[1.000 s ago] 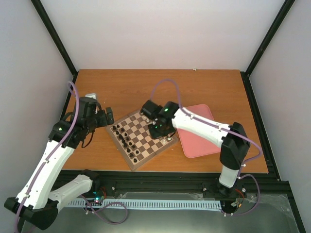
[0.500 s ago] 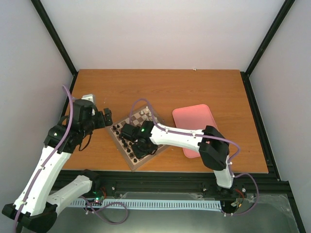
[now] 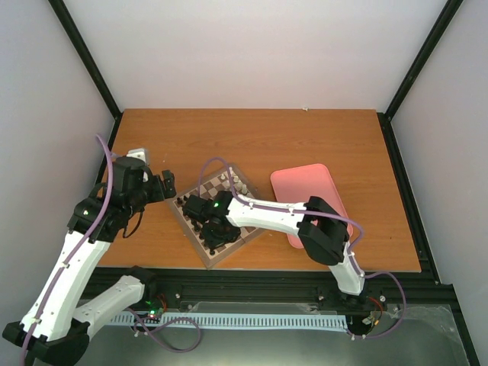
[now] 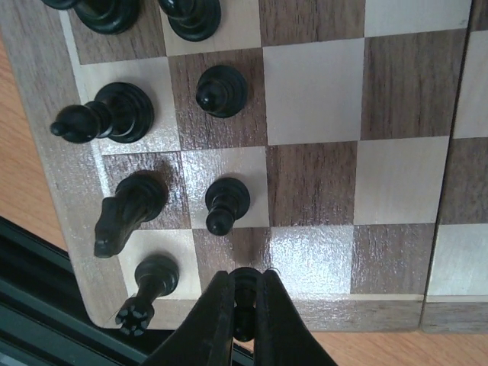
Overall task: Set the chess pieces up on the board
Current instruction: Place the chess piece on the chessboard.
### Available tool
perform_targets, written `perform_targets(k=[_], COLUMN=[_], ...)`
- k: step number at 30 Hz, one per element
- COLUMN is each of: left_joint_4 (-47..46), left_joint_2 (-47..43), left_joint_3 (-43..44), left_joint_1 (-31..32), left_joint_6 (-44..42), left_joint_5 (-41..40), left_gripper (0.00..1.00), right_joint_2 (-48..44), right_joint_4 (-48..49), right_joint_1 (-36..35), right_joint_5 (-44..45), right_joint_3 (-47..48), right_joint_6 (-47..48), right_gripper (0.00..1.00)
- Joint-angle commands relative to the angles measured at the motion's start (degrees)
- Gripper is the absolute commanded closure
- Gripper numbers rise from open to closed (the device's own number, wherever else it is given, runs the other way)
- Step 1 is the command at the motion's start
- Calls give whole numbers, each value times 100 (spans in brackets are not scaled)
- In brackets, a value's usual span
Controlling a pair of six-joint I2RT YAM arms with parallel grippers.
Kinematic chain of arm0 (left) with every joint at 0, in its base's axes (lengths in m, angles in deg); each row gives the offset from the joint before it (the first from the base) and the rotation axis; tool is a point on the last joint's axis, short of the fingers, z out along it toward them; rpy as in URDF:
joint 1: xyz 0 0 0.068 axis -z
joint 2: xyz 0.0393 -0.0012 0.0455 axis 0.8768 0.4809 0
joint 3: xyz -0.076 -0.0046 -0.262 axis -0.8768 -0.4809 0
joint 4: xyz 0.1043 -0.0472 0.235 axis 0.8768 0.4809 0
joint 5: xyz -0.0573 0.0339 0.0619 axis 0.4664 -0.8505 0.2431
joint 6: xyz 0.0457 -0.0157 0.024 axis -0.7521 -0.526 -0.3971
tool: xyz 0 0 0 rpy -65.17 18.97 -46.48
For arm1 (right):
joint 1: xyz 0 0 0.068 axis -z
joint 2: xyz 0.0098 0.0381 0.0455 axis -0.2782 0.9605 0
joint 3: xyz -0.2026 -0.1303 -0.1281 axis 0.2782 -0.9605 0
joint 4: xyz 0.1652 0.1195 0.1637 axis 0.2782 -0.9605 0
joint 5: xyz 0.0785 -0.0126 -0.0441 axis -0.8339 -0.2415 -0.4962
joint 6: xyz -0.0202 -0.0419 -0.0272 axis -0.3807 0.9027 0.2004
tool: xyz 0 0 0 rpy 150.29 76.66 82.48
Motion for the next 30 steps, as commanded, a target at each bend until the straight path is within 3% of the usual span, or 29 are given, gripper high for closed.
perform_targets(k=[1,30], left_joint_4=[43,38], left_joint_2=[-44,-80], left_joint_3=[76,-28], left_joint_1=[25,26], left_joint_6=[-14,-95], left_joint_5=[16,-27], left_gripper=[0,0], right_joint_2=[131,432], right_joint_4=[-12,-103], right_joint_1=[-42,-50], right_joint_5=[42,-144], right_joint_3=[212,308], right_joint_6=[51,152], right_gripper=[97,95])
